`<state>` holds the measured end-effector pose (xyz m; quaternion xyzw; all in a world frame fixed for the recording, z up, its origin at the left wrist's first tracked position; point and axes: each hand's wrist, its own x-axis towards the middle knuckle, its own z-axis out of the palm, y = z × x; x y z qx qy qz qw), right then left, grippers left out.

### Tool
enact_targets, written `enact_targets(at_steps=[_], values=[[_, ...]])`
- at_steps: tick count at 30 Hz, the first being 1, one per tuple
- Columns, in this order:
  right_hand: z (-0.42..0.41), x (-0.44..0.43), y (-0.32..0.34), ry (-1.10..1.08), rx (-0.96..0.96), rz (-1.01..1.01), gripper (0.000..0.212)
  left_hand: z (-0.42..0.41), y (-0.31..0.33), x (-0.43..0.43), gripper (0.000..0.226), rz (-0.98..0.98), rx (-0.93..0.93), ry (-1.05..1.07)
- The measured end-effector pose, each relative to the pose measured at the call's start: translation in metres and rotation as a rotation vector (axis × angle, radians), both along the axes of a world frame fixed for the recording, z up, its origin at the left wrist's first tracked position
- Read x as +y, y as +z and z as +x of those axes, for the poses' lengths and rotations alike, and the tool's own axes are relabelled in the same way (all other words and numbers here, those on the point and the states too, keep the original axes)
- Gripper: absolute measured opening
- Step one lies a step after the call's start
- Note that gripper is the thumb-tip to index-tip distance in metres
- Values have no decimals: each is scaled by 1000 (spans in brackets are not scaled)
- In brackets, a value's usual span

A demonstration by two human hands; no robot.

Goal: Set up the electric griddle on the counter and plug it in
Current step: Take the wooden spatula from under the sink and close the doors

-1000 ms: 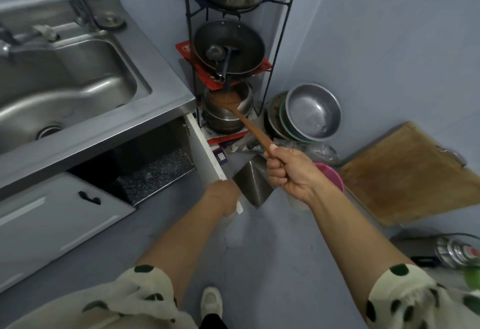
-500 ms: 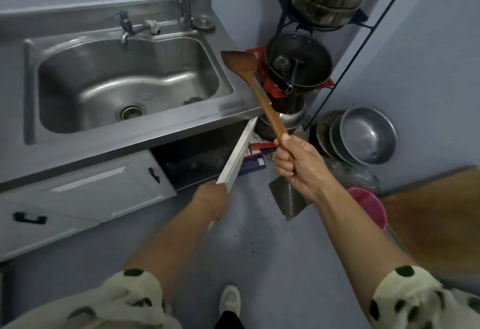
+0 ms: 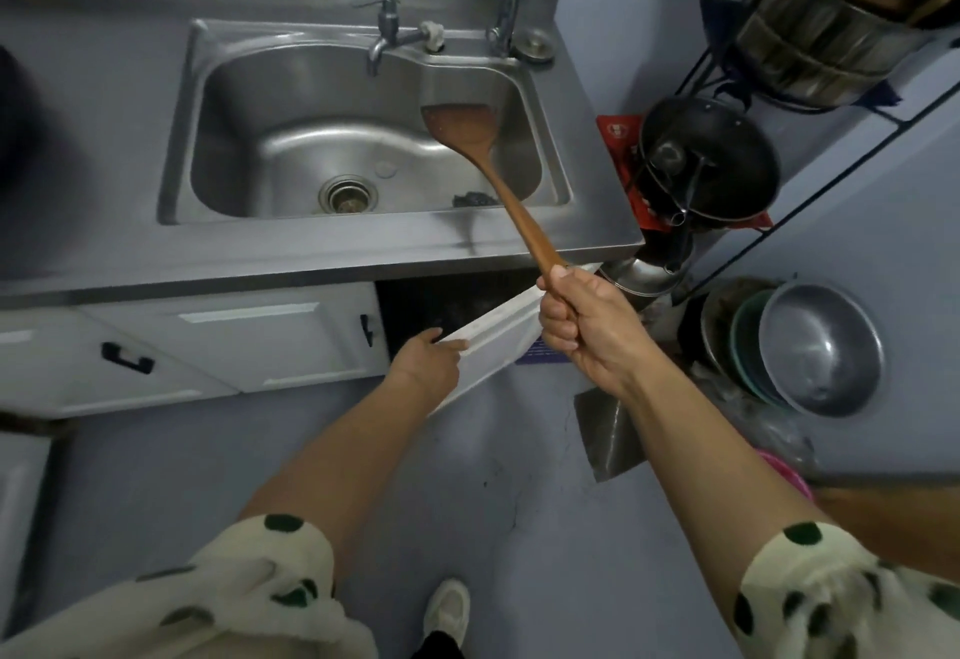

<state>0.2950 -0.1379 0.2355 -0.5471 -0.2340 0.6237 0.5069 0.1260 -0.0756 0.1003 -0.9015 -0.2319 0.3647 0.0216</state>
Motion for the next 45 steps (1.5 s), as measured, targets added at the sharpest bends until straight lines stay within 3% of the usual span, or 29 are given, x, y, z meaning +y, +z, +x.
enact_targets(at_steps=[12, 24, 37, 41, 45], values=[[-2, 48, -17, 127, 29, 8, 16, -8, 0, 41, 50, 179, 198, -42], [4, 66, -28, 169, 23, -9, 18, -10, -11, 63, 59, 319, 247, -8], [-4, 74, -28, 171, -17, -42, 16, -13, -33, 69, 63, 334, 305, 66], [-6, 76, -29, 179, -23, -43, 16, -15, -35, 71, 61, 314, 259, 73], [-10, 75, -26, 182, -27, -48, 17, -8, -23, 71, 58, 171, 49, 176]])
